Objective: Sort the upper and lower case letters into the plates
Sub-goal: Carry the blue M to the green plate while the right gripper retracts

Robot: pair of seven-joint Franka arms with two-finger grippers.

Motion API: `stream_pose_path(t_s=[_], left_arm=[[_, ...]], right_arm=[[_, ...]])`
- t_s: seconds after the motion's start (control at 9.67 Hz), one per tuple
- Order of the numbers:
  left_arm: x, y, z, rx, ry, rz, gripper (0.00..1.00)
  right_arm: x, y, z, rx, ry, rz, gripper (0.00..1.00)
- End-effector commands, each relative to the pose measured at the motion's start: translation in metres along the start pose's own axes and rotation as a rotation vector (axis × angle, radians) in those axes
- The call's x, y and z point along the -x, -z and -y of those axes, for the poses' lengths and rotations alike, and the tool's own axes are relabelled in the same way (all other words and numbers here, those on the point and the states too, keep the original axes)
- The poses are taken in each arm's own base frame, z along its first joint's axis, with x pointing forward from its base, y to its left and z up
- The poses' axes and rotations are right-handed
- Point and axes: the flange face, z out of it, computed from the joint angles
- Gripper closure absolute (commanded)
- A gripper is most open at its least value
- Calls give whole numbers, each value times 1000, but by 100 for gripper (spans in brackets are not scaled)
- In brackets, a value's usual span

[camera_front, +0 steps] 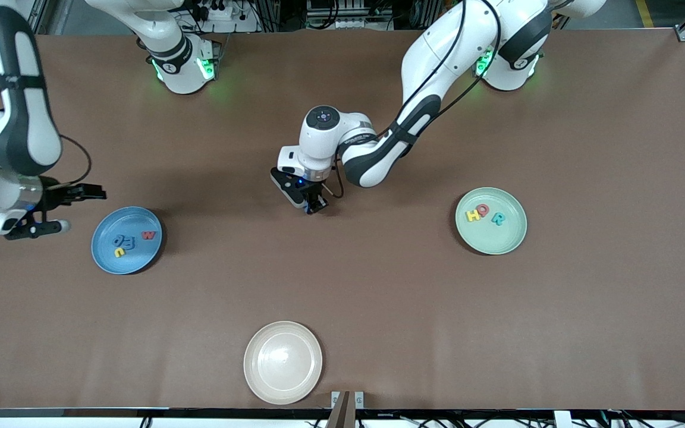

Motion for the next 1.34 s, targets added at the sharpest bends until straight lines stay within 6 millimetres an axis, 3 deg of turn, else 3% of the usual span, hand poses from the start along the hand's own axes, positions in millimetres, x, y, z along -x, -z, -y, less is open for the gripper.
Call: stream_pose_path(t_s=[0.0, 0.21, 0.52, 0.62, 0.83, 1.03, 1.24], left_arm=[[-8, 30, 32, -54, 12, 57, 93], [-8, 56, 73, -10, -16, 185, 93], [13, 117, 172, 91, 19, 390, 92], [30, 126, 198, 117, 50, 460, 92], [65, 138, 266, 159, 88, 558, 91], [113, 148, 313, 204, 137, 636, 92], [170, 149, 362, 215, 195, 666, 92]], right_arm=[[47, 37, 12, -12, -55, -20, 0], [56, 64, 10, -13, -17, -92, 0], [65, 159, 32, 23, 12, -259, 0], [72, 187, 37, 29, 15, -277, 0], [87, 224, 43, 20, -55, -273, 0], [96, 251, 49, 18, -100, -316, 0], [103, 265, 53, 21, -95, -322, 0]])
